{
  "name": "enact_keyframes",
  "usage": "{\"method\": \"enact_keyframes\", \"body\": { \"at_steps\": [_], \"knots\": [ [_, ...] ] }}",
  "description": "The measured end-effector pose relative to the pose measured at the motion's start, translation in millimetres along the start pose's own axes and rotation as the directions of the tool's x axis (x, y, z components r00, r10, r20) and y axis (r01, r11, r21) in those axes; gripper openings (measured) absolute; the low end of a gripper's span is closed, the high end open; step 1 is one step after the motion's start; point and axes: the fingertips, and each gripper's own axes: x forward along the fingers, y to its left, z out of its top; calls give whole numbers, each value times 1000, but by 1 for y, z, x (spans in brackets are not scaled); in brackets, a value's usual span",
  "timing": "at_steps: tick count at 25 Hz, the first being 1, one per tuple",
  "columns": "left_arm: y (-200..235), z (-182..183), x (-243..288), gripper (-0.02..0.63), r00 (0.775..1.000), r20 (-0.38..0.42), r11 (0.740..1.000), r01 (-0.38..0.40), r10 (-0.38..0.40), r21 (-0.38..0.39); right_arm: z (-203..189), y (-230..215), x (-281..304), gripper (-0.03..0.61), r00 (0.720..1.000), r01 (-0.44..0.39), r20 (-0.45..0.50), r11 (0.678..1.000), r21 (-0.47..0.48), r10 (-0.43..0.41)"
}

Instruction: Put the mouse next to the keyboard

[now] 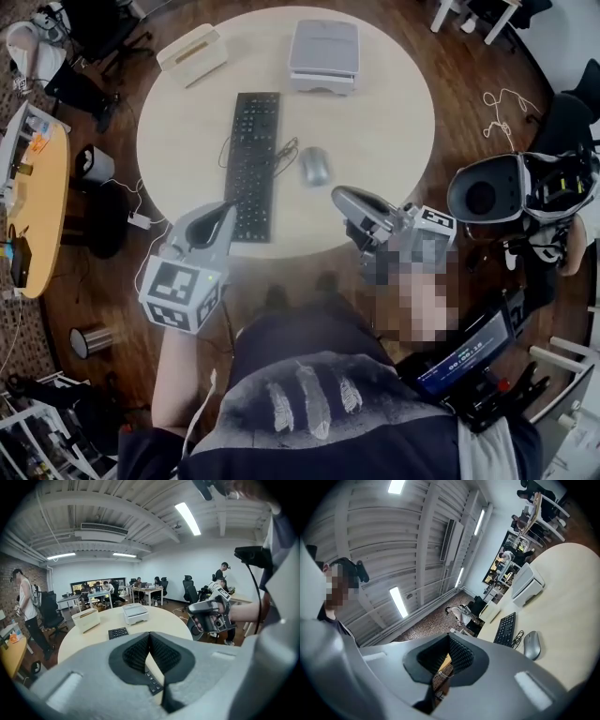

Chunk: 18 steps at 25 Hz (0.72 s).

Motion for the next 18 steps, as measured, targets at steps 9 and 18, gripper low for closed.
{"method": "enact_keyframes", "body": {
  "at_steps": [9, 18],
  "knots": [
    [33, -22, -29, 0, 996, 52, 997, 68, -66, -37, -23, 21, 30, 2, 996, 92, 5, 995, -45, -91],
    [71, -50, -66, 0, 992, 90, 991, 97, -88, -92, -57, 48, 58, 0, 980, 200, 24, 978, -62, -199]
  ]
}}
